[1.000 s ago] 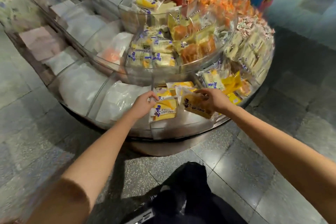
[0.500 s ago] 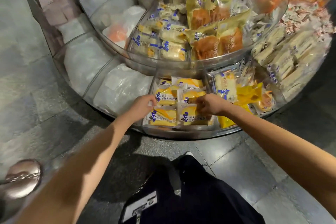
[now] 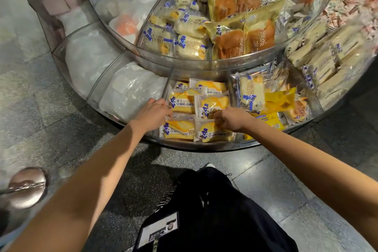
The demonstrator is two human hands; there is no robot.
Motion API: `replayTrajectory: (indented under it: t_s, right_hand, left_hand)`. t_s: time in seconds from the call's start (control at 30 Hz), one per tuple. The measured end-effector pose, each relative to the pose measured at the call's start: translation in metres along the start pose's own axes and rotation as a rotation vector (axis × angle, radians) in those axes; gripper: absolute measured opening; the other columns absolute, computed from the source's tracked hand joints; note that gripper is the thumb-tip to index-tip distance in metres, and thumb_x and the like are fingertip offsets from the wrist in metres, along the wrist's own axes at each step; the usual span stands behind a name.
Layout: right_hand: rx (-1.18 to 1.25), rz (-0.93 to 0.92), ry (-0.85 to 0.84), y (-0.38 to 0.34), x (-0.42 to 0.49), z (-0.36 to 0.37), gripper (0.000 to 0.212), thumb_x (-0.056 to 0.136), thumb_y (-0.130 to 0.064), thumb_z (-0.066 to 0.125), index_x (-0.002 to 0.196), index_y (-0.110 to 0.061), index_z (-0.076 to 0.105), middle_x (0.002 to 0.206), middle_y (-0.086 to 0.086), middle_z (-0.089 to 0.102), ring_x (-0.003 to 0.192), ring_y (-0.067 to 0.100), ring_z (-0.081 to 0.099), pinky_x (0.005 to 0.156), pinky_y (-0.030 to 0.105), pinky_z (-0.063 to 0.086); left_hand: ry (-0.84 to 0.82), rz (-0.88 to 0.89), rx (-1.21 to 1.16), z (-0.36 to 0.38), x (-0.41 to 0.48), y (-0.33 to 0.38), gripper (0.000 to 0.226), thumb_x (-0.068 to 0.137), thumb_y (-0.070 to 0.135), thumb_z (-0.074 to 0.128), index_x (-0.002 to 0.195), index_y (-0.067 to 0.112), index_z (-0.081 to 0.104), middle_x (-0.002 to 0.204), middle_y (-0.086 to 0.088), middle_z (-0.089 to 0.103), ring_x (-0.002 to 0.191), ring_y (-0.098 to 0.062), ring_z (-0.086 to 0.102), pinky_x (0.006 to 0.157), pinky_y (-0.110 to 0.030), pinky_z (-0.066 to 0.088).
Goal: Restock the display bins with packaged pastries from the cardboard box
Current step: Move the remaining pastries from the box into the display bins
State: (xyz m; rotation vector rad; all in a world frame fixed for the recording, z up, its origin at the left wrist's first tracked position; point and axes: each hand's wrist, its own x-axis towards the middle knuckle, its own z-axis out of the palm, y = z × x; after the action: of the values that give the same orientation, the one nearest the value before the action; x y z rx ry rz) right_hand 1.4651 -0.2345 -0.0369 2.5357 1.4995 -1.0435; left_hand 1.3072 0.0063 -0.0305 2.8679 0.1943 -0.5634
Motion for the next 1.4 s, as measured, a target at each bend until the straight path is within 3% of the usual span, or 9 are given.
replayTrajectory:
  t_s: [0.17, 0.27, 0.47, 0.63, 0.8, 0.9, 1.13, 1.27, 1.4]
  right_hand:
    - [-0.114, 0.015, 0.069, -0.003, -0.002, 0.011, 0.026, 0.096, -0.038, 0.054, 0.114, -0.023, 0.062, 0.109, 0.004, 0.066, 0.099, 0.024, 0.061, 0.07, 0.03, 0.039]
    - [-0.124, 0.035, 0.07, -0.004, -0.004, 0.02, 0.017, 0.095, -0.035, 0.054, 0.099, -0.022, 0.064, 0.106, 0.003, 0.066, 0.098, 0.024, 0.061, 0.069, 0.029, 0.037]
    - [-0.113, 0.101, 0.064, -0.011, -0.016, 0.033, 0.017, 0.092, -0.028, 0.056, 0.1, -0.018, 0.067, 0.105, 0.011, 0.068, 0.098, 0.032, 0.063, 0.08, 0.036, 0.049]
    - [-0.026, 0.132, 0.104, -0.017, -0.019, 0.042, 0.024, 0.094, -0.028, 0.058, 0.116, -0.02, 0.064, 0.116, 0.005, 0.066, 0.107, 0.026, 0.06, 0.084, 0.033, 0.045]
    - [0.115, 0.153, 0.149, -0.023, -0.023, 0.038, 0.031, 0.092, -0.029, 0.062, 0.122, -0.019, 0.063, 0.114, 0.003, 0.066, 0.107, 0.024, 0.06, 0.085, 0.034, 0.047]
    - [0.162, 0.152, 0.211, -0.031, -0.028, 0.03, 0.035, 0.092, -0.029, 0.064, 0.127, -0.024, 0.061, 0.113, 0.002, 0.066, 0.105, 0.023, 0.061, 0.082, 0.034, 0.047]
    - [0.096, 0.163, 0.443, -0.055, -0.044, -0.006, 0.042, 0.095, -0.031, 0.06, 0.134, -0.017, 0.054, 0.132, 0.009, 0.054, 0.117, 0.031, 0.054, 0.085, 0.039, 0.047]
    - [0.079, 0.16, 0.544, -0.069, -0.055, -0.03, 0.043, 0.095, -0.031, 0.06, 0.134, -0.014, 0.054, 0.129, 0.012, 0.055, 0.116, 0.032, 0.053, 0.084, 0.039, 0.046]
    - [-0.014, 0.112, 0.63, -0.085, -0.061, -0.047, 0.045, 0.093, -0.033, 0.061, 0.131, -0.01, 0.054, 0.124, 0.016, 0.056, 0.113, 0.037, 0.054, 0.089, 0.042, 0.043]
  left_hand:
    - [-0.089, 0.09, 0.033, 0.003, -0.001, -0.001, 0.034, 0.091, 0.03, 0.061, 0.123, 0.039, 0.061, 0.131, 0.008, 0.055, 0.121, -0.013, 0.037, 0.098, -0.034, 0.026]
    - [-0.091, 0.085, 0.072, 0.009, -0.006, -0.002, 0.033, 0.092, 0.038, 0.06, 0.126, 0.039, 0.06, 0.128, 0.005, 0.053, 0.119, -0.017, 0.037, 0.096, -0.033, 0.024]
    - [-0.161, 0.133, 0.112, 0.013, -0.012, -0.002, 0.038, 0.092, 0.057, 0.052, 0.128, 0.045, 0.057, 0.115, 0.011, 0.06, 0.11, -0.014, 0.044, 0.096, -0.036, 0.026]
    - [-0.125, 0.142, 0.12, 0.021, -0.018, 0.005, 0.03, 0.099, 0.039, 0.051, 0.127, 0.041, 0.061, 0.124, 0.013, 0.064, 0.123, -0.014, 0.044, 0.105, -0.04, 0.023]
    - [-0.003, 0.108, 0.039, 0.015, -0.015, 0.006, 0.031, 0.097, 0.04, 0.053, 0.127, 0.039, 0.059, 0.117, 0.011, 0.066, 0.112, -0.012, 0.05, 0.095, -0.035, 0.024]
    - [0.06, 0.119, -0.008, 0.002, -0.011, 0.007, 0.035, 0.096, 0.04, 0.056, 0.13, 0.038, 0.057, 0.123, 0.009, 0.063, 0.118, -0.014, 0.048, 0.094, -0.034, 0.024]
    - [0.163, 0.174, -0.06, -0.037, -0.007, 0.014, 0.045, 0.094, 0.032, 0.059, 0.138, 0.032, 0.051, 0.137, 0.002, 0.052, 0.129, -0.019, 0.04, 0.1, -0.034, 0.024]
    - [0.231, 0.2, -0.045, -0.065, -0.011, 0.014, 0.044, 0.093, 0.032, 0.058, 0.137, 0.033, 0.051, 0.132, 0.004, 0.054, 0.124, -0.019, 0.043, 0.092, -0.031, 0.024]
    - [0.315, 0.163, -0.02, -0.083, -0.037, 0.01, 0.045, 0.095, 0.033, 0.056, 0.139, 0.032, 0.05, 0.133, 0.002, 0.054, 0.127, -0.02, 0.043, 0.098, -0.035, 0.027]
